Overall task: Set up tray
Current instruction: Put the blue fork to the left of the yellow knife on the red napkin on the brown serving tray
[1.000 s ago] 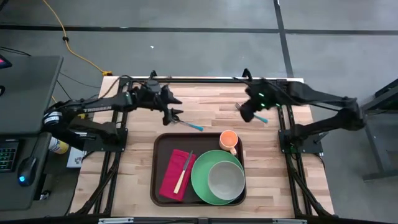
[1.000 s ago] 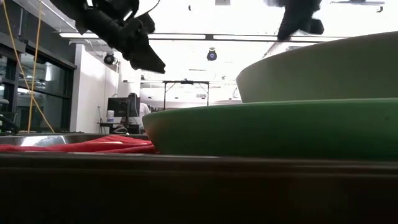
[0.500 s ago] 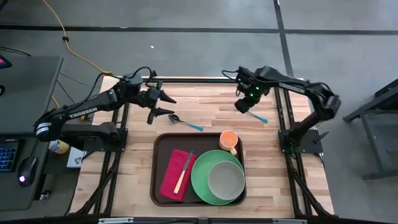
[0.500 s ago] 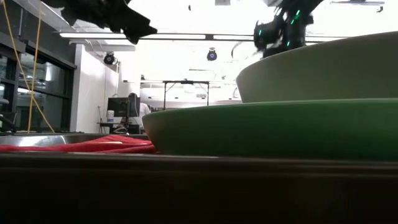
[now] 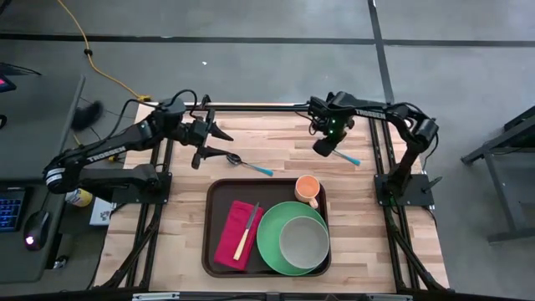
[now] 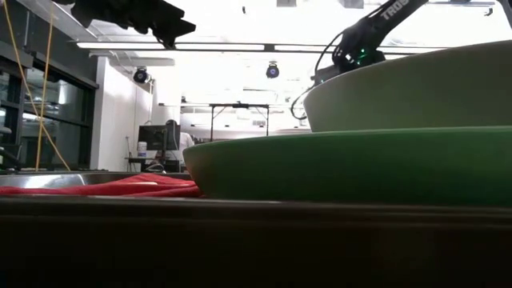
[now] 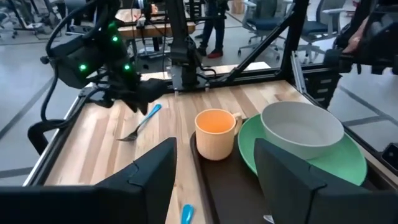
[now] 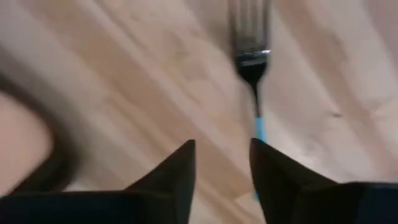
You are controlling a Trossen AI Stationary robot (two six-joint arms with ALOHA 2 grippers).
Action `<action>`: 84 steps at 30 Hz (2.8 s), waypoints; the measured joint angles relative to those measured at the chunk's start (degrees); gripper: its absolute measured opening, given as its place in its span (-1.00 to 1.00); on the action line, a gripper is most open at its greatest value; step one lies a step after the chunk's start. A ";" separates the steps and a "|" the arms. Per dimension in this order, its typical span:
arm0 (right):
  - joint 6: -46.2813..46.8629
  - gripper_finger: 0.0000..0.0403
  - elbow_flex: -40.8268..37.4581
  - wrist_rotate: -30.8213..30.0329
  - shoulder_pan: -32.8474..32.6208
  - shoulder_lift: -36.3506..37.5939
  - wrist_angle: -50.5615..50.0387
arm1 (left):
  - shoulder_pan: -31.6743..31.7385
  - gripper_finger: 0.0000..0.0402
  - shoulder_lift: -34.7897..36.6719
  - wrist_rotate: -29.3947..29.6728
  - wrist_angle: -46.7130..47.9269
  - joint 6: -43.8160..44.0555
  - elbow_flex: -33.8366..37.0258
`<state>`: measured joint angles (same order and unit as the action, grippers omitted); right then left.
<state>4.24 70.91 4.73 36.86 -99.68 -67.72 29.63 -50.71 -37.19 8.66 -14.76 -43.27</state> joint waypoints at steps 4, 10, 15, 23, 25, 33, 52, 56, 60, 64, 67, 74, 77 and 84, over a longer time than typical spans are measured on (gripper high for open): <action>-0.66 -0.14 -2.25 -3.58 0.07 0.00 3.41 | 0.00 0.20 0.18 -0.22 1.18 -0.37 -0.02; 0.67 -0.05 -8.68 -5.43 0.04 -0.02 8.75 | 0.00 0.20 0.34 -0.24 1.89 -0.40 -0.02; 0.73 -0.05 -13.73 -7.86 1.07 -0.02 13.88 | 0.00 0.20 0.49 -1.28 1.86 -0.39 -0.02; 0.15 -0.04 -18.73 -5.80 2.93 0.31 21.88 | 0.00 0.20 0.51 -2.45 1.84 -0.39 -0.02; -0.09 -0.04 -19.53 -5.51 2.90 0.31 23.72 | 0.00 0.20 0.51 -2.44 1.86 -0.33 -0.02; -2.78 -0.04 -19.82 -3.86 2.58 0.26 25.33 | 0.00 0.20 0.49 -2.37 2.00 0.00 -0.02; -6.62 -0.28 -19.80 -2.74 2.25 0.13 25.22 | 0.00 0.20 0.47 -2.17 1.97 0.02 -0.02; -5.31 -0.46 -20.16 -2.68 1.26 0.15 27.86 | 0.00 0.20 0.47 -2.07 1.98 0.02 -0.02; -2.16 -0.60 -21.63 -2.70 -0.19 0.39 31.01 | 0.00 0.20 0.47 -1.48 1.99 0.04 -0.02; 0.35 -0.69 -22.96 -3.41 -1.60 0.66 32.87 | 0.00 0.20 0.47 -1.48 2.25 0.04 -0.02; 1.17 -0.72 -23.23 -4.03 -2.20 0.72 33.16 | 0.00 0.20 0.47 -1.50 2.24 0.02 -0.02; 4.69 -0.79 -23.25 -4.41 -2.39 0.72 32.93 | -0.02 0.20 0.47 -1.51 2.42 0.02 -0.02; 6.18 -0.95 -23.25 -4.39 -2.40 0.72 32.68 | -0.02 0.20 0.47 -1.51 2.90 0.02 -0.02; 10.72 -0.99 -22.69 -4.91 -2.43 0.70 31.70 | -0.02 0.20 0.47 -1.42 3.55 0.02 -0.02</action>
<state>14.96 48.22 -0.19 34.44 -98.98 -36.03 29.61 -50.24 -38.61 12.21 -14.74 -43.29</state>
